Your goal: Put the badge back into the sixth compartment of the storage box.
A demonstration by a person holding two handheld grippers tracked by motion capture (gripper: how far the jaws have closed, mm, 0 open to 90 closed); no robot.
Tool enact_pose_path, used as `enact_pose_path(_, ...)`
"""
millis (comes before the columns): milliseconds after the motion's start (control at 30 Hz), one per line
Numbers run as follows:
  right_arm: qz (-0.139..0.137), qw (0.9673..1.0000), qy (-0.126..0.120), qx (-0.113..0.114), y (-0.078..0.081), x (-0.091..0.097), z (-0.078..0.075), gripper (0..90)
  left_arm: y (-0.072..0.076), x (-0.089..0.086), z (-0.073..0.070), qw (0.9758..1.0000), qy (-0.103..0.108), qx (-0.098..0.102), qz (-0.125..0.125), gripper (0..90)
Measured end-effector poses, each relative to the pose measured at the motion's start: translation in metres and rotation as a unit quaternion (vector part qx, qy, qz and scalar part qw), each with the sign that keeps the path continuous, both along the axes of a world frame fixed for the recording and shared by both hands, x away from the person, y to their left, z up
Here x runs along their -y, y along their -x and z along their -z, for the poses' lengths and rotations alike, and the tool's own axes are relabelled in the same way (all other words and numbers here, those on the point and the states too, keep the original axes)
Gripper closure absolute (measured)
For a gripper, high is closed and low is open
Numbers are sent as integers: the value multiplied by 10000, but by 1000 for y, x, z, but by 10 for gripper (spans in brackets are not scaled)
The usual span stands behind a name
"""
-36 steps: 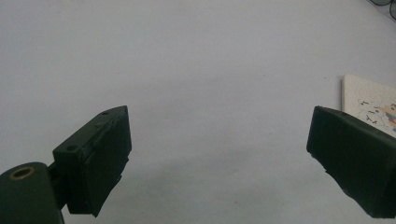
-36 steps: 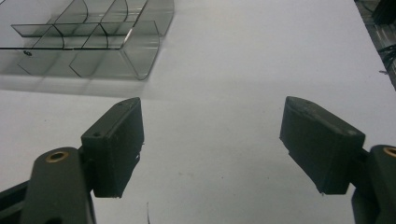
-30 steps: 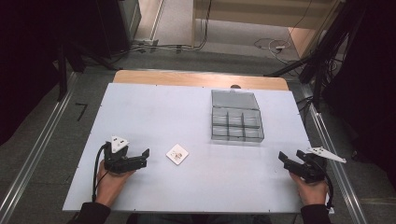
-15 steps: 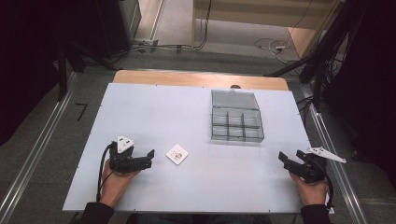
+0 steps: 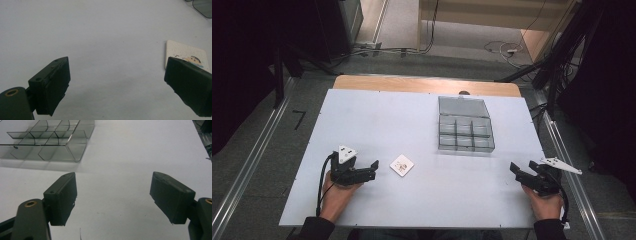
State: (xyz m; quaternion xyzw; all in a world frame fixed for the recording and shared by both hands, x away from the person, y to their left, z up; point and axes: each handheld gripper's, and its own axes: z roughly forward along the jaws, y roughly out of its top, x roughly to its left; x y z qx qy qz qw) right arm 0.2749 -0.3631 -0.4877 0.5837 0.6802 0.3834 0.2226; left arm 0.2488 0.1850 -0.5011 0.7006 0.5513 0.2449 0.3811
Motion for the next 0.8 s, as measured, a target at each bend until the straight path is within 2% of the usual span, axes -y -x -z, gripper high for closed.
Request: enact_pose_path(800, -15, 10000, -10, -10, 0, 0, 0, 201, -1, 14, 0, 9998, 62, -14, 178, 73)
